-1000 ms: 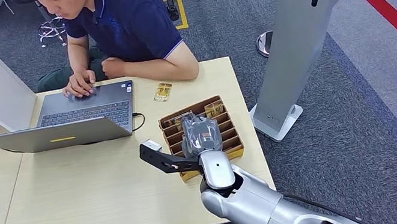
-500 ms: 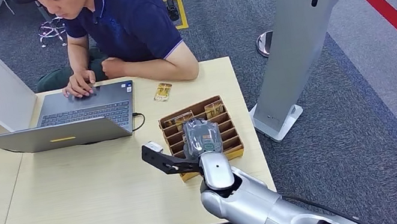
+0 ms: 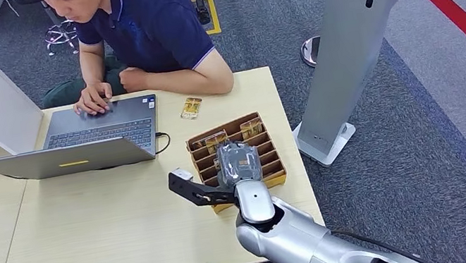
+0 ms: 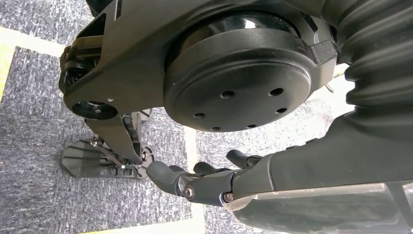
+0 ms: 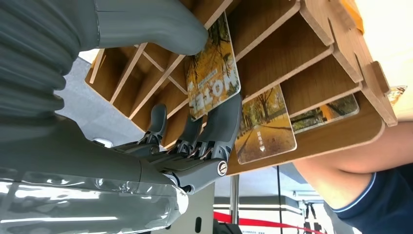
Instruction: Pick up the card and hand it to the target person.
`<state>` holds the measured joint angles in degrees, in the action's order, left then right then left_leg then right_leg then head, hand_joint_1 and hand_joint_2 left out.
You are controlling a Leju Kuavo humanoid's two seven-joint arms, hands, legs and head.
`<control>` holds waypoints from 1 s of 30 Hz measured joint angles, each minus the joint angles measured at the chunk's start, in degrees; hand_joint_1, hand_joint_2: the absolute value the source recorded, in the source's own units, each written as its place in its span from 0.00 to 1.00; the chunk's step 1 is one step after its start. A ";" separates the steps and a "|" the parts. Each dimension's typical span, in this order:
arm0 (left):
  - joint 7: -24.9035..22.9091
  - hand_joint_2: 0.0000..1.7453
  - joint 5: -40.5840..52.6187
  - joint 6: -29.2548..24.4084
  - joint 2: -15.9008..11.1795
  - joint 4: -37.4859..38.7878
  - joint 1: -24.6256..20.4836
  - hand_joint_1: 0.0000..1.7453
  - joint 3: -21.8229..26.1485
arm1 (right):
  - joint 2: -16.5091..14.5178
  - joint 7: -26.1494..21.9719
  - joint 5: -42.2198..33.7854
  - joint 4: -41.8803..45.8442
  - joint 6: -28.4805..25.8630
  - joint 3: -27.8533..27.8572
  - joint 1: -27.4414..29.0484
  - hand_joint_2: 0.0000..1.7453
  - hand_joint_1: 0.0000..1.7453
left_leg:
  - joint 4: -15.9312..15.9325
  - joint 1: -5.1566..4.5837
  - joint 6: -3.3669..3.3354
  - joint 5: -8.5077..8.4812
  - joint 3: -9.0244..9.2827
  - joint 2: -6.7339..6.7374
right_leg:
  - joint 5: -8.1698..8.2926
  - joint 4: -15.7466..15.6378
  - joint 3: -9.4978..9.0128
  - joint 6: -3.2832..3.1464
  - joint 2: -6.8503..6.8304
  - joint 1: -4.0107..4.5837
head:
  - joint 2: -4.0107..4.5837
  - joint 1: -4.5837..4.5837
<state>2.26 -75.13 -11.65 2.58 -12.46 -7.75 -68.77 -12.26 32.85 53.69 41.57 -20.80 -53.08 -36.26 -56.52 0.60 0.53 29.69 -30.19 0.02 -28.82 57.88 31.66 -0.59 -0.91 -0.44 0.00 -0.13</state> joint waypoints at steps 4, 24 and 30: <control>0.07 1.00 -0.08 0.00 0.00 0.00 0.08 0.00 0.01 | -0.02 -0.05 -0.33 -0.30 0.03 -0.11 0.00 1.00 0.71 | 0.00 0.00 0.00 0.00 0.00 0.00 | 0.00 0.00 0.00 0.00 0.00 0.00 | 0.00 0.00; 0.14 1.00 0.36 -0.26 0.00 0.00 0.13 0.00 -0.15 | -0.10 -0.22 -0.67 -0.44 -0.38 -0.56 -0.52 1.00 0.85 | 0.00 0.00 0.00 0.00 0.04 0.00 | 0.00 0.00 -0.03 0.00 0.00 0.00 | 0.00 0.02; 0.92 1.00 0.17 -0.36 0.00 0.00 0.13 0.00 -0.45 | -0.10 -0.79 -0.68 -0.42 -0.79 -0.64 -0.57 1.00 0.85 | 0.00 0.00 0.00 0.00 0.04 0.00 | 0.00 0.00 -0.03 0.00 0.00 0.00 | 0.00 0.01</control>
<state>3.18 -74.96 -12.01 2.58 -12.46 -7.63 -69.22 -12.37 32.05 53.00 41.15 -21.59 -53.72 -36.83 -56.52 0.60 0.54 29.69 -30.15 0.02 -28.82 57.88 31.63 -0.59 -0.91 -0.44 0.00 -0.12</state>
